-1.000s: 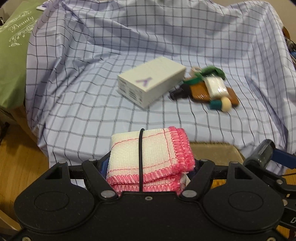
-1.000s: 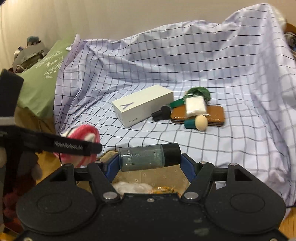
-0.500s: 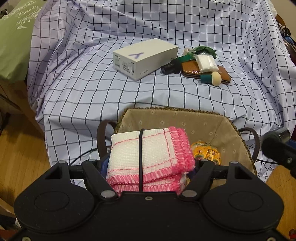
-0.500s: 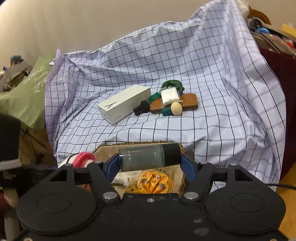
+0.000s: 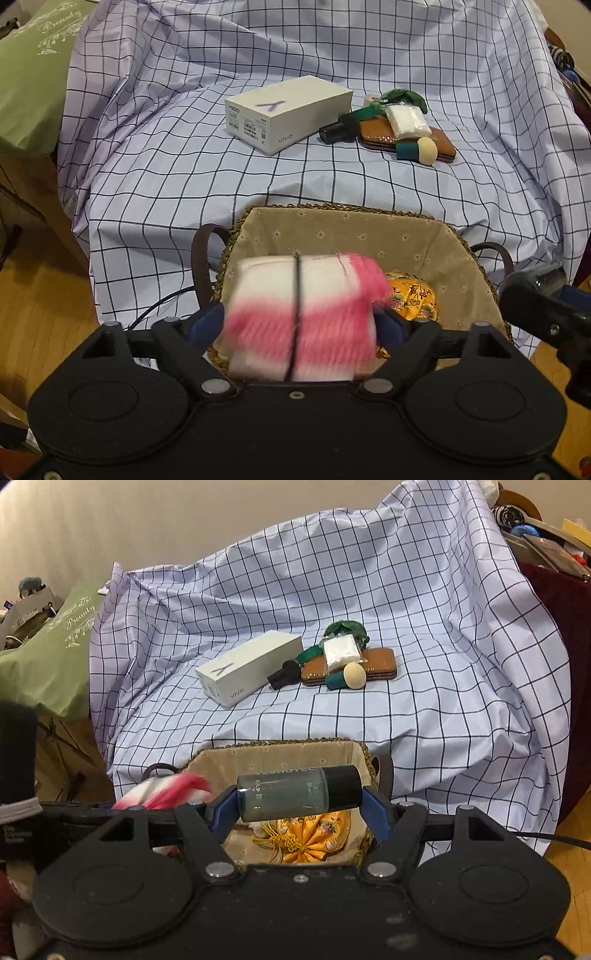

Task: Organize soft objects
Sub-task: 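Lower the towel roll into the basket and open the left gripper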

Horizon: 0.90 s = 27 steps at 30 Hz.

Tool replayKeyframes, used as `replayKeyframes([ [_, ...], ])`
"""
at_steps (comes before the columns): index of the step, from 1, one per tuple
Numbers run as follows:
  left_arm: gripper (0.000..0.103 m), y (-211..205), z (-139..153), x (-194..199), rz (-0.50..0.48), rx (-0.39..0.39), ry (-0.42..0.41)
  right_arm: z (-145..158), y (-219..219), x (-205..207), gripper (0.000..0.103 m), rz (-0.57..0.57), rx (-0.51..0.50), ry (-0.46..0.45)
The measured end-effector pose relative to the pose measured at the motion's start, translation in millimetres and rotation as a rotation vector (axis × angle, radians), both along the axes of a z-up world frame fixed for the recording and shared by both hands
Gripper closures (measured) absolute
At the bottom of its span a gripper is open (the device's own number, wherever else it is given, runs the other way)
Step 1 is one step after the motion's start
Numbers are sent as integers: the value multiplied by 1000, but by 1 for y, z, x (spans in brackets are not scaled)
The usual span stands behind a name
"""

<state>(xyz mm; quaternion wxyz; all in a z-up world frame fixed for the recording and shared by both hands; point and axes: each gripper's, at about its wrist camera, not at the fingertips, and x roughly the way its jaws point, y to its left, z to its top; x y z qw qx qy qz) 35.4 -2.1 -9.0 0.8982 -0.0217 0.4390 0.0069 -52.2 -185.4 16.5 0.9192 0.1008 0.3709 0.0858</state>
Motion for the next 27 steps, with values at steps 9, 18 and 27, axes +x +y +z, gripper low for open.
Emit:
replayKeyframes([
  [9,20,2,-1,-5,28,1,2,-7,0,5,34,0,-19,44],
  [18,20,3,-2,-9,47,18,3,-16,2,10,33,9,-19,90],
  [27,20,2,-5,-10,37,23,14,-19,5,13,33,18,-16,106],
])
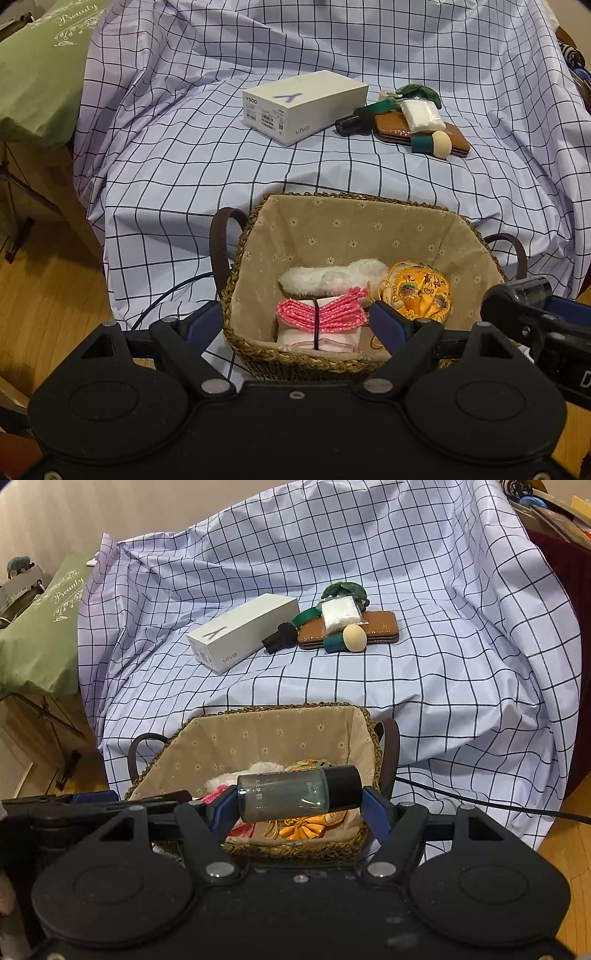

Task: Organize soft objects
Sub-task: 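Lower the towel roll into the basket and open the left gripper, then lower the dark glass bottle into the basket and open the right gripper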

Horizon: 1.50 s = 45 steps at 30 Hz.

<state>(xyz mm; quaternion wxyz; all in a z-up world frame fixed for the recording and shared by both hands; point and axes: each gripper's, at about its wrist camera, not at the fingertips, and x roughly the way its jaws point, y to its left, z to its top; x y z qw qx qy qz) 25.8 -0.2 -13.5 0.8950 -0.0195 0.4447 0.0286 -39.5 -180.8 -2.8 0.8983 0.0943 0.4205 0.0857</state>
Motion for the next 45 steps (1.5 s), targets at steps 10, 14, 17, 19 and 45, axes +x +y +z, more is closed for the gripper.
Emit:
replayKeyframes([
  [10,20,1,0,0,-2,-1,2,-2,-1,2,33,8,5,8],
  [14,20,1,0,0,-1,-1,3,-1,-2,2,33,5,3,4],
  [17,20,1,0,0,-1,-1,3,-1,-2,2,33,3,2,5],
  [19,20,2,0,0,-7,-4,10,-1,-3,2,33,2,2,6],
  [45,20,5,-1,-1,-9,-6,13,-6,-2,2,33,0,0,22],
])
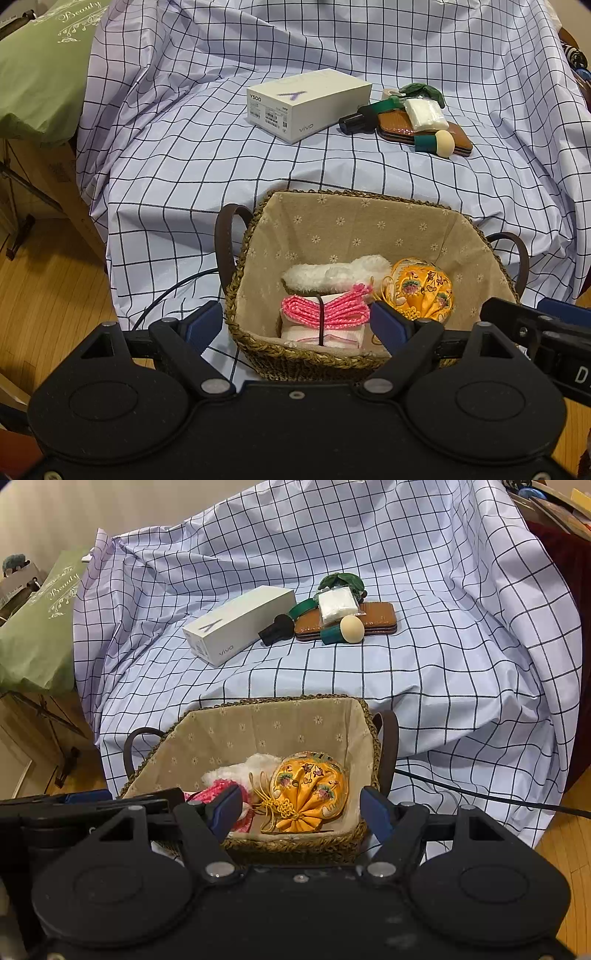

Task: Organize soft objects
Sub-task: 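Lower the dark glass bottle into the basket and open the right gripper, then withdraw both grippers from the basket toward the items on the sheet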

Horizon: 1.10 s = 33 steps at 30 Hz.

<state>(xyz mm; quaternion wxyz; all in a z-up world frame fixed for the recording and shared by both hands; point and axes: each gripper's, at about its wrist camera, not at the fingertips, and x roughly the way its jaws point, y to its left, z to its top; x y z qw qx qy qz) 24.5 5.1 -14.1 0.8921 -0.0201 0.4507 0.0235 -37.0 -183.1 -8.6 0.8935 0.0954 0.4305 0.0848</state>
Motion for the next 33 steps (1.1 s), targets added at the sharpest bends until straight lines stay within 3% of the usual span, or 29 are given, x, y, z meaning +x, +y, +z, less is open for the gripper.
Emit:
replayKeyframes([
  [20,20,-5,3,14,-7,32,7,-4,-6,14,32,-32,-20,10],
  [33,20,-4,5,44,-34,24,33,1,-8,54,30,-57,-52,1],
])
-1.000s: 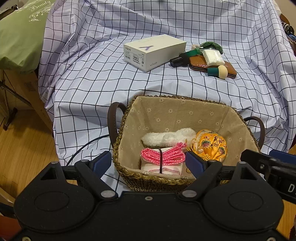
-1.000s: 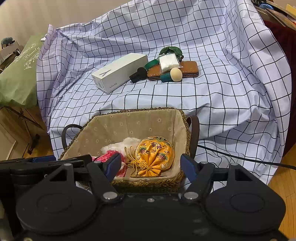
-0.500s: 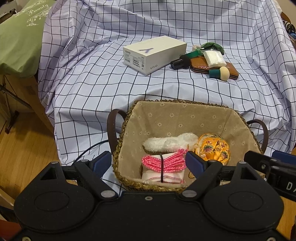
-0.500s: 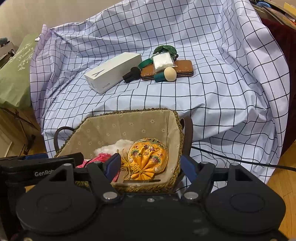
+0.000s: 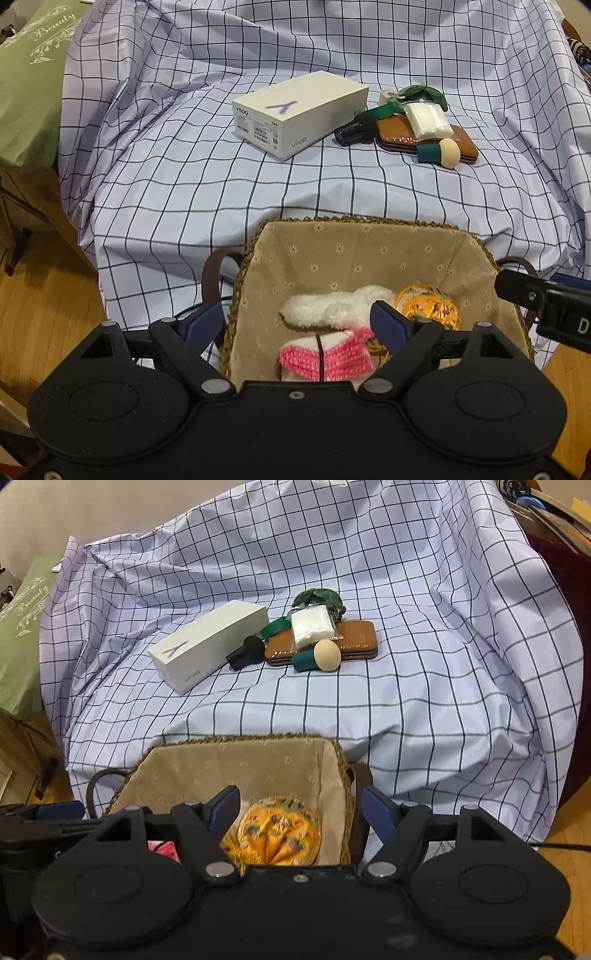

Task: Organize soft objects
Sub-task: 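Withdraw both grippers from the basket toward the items on the sheet, then grasp the green plush toy with the right gripper while the left gripper approaches the beige tape roll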

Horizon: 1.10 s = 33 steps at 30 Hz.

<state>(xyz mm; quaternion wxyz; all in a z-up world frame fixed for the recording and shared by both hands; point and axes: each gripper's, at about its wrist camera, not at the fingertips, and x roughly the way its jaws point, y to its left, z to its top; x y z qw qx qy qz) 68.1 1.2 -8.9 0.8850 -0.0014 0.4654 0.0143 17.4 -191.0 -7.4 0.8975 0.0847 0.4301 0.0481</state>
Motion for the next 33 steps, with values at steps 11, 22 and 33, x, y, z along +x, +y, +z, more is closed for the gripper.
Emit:
replayKeyframes([
  [11,20,-1,1,49,-35,-8,11,0,0,63,29,-8,-38,5],
  [22,20,-9,-7,100,-72,-13,25,15,1,154,26,-35,-73,-65],
  [33,20,-17,-15,131,-111,-19,48,22,-10,260,14,-97,-8,-87],
])
